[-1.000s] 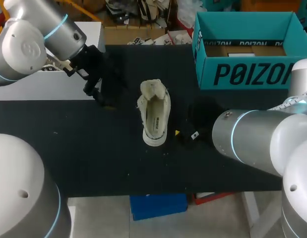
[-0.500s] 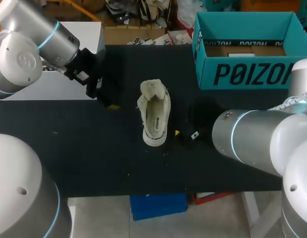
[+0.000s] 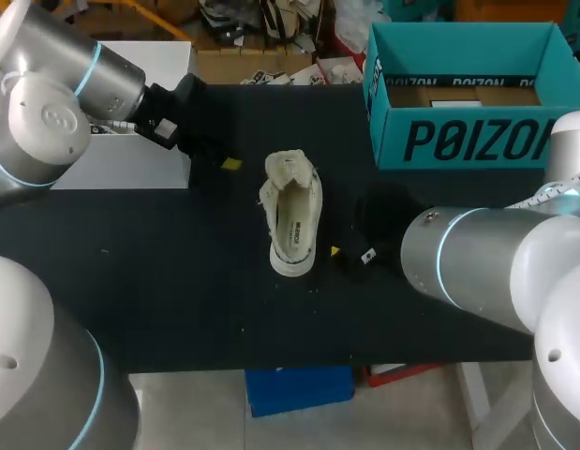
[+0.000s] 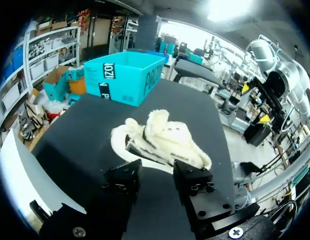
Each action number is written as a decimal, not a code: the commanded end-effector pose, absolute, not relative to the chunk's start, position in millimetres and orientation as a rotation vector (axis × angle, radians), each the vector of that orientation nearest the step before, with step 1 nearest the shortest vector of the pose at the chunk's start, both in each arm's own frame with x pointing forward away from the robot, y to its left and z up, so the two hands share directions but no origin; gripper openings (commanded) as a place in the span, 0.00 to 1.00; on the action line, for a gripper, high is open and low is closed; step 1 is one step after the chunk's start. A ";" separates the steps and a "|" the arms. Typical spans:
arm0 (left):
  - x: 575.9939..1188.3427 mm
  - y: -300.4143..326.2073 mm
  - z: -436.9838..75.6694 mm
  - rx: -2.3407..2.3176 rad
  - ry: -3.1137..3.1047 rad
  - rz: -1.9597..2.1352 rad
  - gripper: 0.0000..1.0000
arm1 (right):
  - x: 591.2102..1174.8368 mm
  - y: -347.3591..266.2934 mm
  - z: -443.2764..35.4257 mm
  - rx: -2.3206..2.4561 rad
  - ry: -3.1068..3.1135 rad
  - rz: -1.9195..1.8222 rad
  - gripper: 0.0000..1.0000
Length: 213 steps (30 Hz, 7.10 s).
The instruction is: Take the shoe out of the shoebox, open the shoe tongue, remove and reinsert the insole, then place the shoe into the shoebox
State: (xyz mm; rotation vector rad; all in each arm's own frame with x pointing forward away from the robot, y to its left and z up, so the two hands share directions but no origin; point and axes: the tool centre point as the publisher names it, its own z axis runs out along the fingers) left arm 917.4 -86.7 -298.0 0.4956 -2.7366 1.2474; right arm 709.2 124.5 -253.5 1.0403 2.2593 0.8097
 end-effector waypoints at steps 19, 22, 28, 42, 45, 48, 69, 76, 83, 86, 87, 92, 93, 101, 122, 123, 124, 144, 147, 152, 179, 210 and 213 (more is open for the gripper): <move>982.2 -175.6 -322.6 0.397 -2.641 1.213 0.00 | 700.6 121.9 -254.6 1.035 2.246 0.822 1.00; 968.3 -175.0 -323.5 0.392 -2.641 1.178 0.00 | 700.6 121.9 -254.6 1.035 2.246 0.822 1.00; 942.1 -164.5 -319.3 0.403 -2.626 1.162 0.00 | 700.6 121.9 -254.6 1.035 2.246 0.822 1.00; 891.8 -178.0 -333.1 0.364 -2.579 1.102 0.00 | 700.6 121.9 -254.6 1.035 2.246 0.822 1.00; 890.4 -180.9 -330.5 0.350 -2.585 1.102 0.00 | 700.6 121.9 -254.6 1.035 2.246 0.822 1.00; 893.4 -177.8 -323.1 0.353 -2.598 1.119 0.00 | 700.6 121.9 -254.6 1.035 2.246 0.822 1.00; 888.7 -163.9 -338.4 0.355 -2.642 1.033 0.00 | 700.6 121.9 -254.6 1.035 2.246 0.822 1.00; 884.5 -166.8 -346.0 0.331 -2.656 0.968 0.00 | 700.6 121.9 -254.6 1.035 2.246 0.822 1.00; 880.9 -159.2 -356.9 0.361 -2.654 0.924 0.00 | 700.6 121.9 -254.6 1.035 2.246 0.822 1.00; 877.6 -160.0 -359.8 0.363 -2.647 0.914 0.00 | 700.6 121.9 -254.6 1.035 2.246 0.822 1.00; 877.2 -160.1 -360.6 0.363 -2.645 0.912 0.00 | 700.6 121.9 -254.6 1.035 2.246 0.822 1.00; 882.0 -155.8 -350.1 0.344 -2.664 0.921 0.00 | 700.6 121.9 -254.6 1.035 2.246 0.822 1.00; 885.1 -153.6 -345.0 0.341 -2.675 0.929 0.00 | 700.6 121.9 -254.6 1.035 2.246 0.822 1.00; 908.6 -123.9 -299.7 0.290 -2.793 0.920 0.00 | 700.6 121.9 -254.6 1.035 2.246 0.822 1.00; 897.5 -89.8 -301.1 0.284 -2.844 0.663 1.00 | 700.6 121.9 -254.6 1.035 2.246 0.822 1.00; 897.5 -89.8 -301.1 0.284 -2.844 0.663 1.00 | 700.6 121.9 -254.6 1.035 2.246 0.822 1.00; 897.5 -89.8 -301.1 0.284 -2.844 0.663 1.00 | 700.6 121.9 -254.6 1.035 2.246 0.822 1.00; 894.6 -90.0 -304.8 0.285 -2.820 0.682 1.00 | 700.6 121.9 -254.6 1.035 2.246 0.822 1.00; 894.6 -90.0 -304.8 0.285 -2.820 0.682 1.00 | 700.6 121.9 -254.6 1.035 2.246 0.822 1.00; 894.6 -90.0 -304.8 0.285 -2.820 0.682 1.00 | 700.6 121.9 -254.6 1.035 2.246 0.822 1.00; 833.1 -81.2 -305.2 -1.897 -3.002 0.424 1.00 | 700.6 121.9 -254.6 1.035 2.246 0.822 1.00; 868.0 -93.0 -321.7 -3.393 -1.410 0.427 0.66 | 700.6 121.9 -254.6 1.035 2.246 0.822 1.00; 875.6 -97.4 -323.6 -3.396 -1.330 0.424 0.57 | 700.6 121.9 -254.6 1.035 2.246 0.822 1.00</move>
